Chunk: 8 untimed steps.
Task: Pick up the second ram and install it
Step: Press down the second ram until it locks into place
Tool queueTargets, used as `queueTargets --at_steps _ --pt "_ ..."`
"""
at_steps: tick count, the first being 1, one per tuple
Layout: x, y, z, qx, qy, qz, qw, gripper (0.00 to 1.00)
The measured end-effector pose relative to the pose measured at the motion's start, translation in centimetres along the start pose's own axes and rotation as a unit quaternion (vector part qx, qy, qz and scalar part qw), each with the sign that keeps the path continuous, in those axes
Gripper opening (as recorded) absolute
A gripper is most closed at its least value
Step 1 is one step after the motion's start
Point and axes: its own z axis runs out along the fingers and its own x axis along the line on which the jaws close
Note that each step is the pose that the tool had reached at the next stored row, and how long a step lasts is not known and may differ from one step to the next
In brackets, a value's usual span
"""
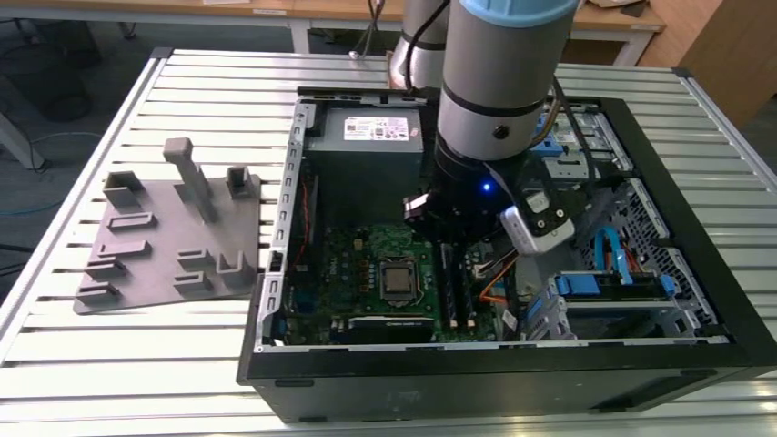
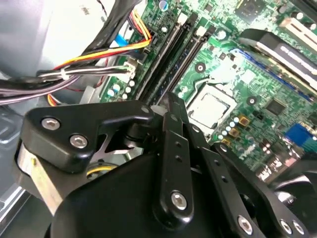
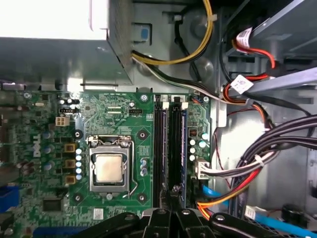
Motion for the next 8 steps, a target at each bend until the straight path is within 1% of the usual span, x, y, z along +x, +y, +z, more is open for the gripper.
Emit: queueTargets --at_steps 8 --pt "0.00 0.00 0.00 -0.0003 0.0000 0.000 1.0000 0.11"
